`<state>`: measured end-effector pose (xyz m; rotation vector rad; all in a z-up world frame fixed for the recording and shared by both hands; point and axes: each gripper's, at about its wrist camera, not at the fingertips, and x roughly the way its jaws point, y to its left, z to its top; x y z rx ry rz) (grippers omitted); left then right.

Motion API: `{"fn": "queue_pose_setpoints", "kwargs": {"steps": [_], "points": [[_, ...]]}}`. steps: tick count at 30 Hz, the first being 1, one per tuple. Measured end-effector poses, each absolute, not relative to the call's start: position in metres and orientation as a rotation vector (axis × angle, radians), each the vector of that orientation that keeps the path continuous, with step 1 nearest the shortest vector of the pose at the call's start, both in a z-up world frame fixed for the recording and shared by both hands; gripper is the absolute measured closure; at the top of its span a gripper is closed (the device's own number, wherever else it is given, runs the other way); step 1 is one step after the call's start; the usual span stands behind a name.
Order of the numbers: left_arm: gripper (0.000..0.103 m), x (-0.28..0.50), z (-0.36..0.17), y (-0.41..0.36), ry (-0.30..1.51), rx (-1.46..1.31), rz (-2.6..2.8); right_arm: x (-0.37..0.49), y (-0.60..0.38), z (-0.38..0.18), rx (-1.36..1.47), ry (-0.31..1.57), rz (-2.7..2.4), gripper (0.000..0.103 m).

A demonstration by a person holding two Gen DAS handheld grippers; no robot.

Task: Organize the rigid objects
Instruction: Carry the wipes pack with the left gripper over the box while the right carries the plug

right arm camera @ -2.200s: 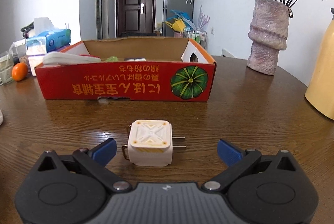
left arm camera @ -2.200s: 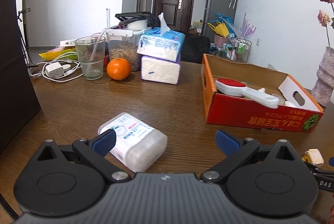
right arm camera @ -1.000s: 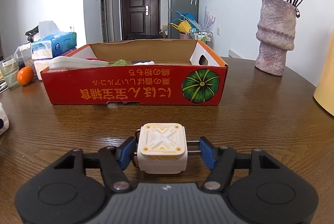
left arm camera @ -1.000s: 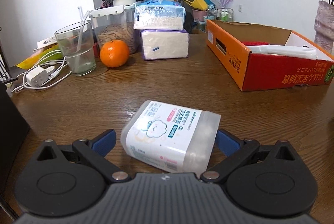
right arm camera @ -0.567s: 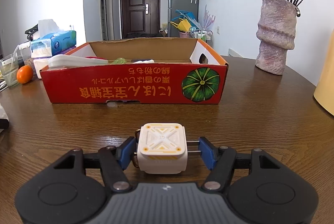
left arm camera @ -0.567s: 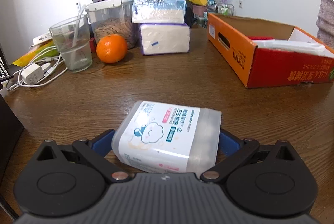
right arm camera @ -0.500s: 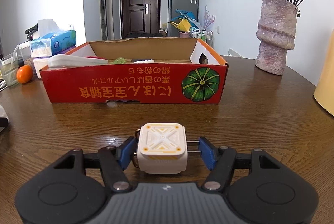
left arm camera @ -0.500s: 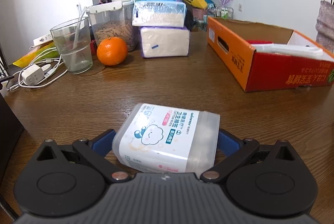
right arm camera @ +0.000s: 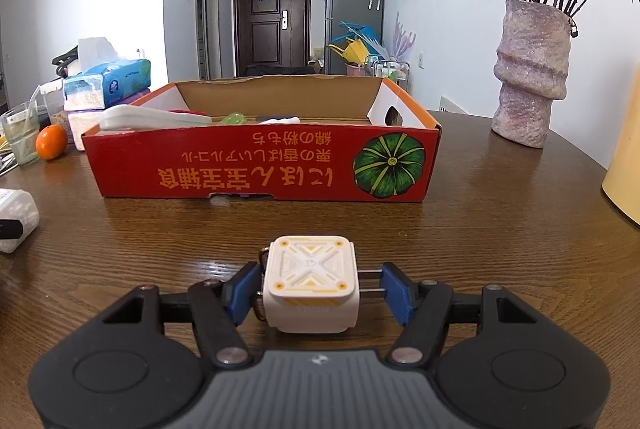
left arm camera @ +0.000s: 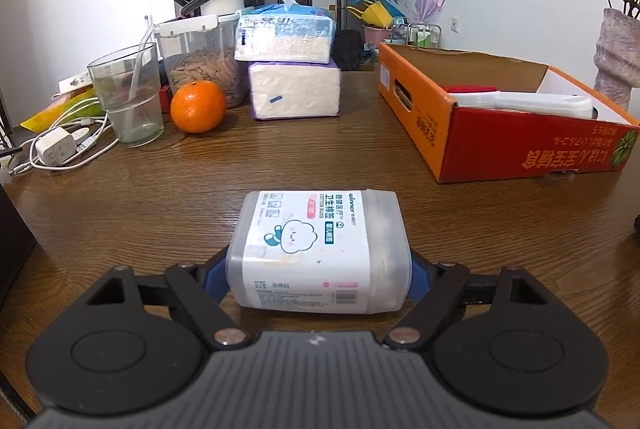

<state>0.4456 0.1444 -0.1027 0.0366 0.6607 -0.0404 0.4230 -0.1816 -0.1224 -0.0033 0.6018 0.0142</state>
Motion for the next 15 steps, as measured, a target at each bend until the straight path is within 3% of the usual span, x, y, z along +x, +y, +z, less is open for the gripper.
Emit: {"fn": "queue_pose_setpoints", "kwargs": {"steps": [15], "points": [[0.02, 0.42, -0.091, 0.106, 0.592, 0.031, -0.041, 0.41, -0.175, -0.117, -0.013, 0.544, 0.047, 0.038]]}}
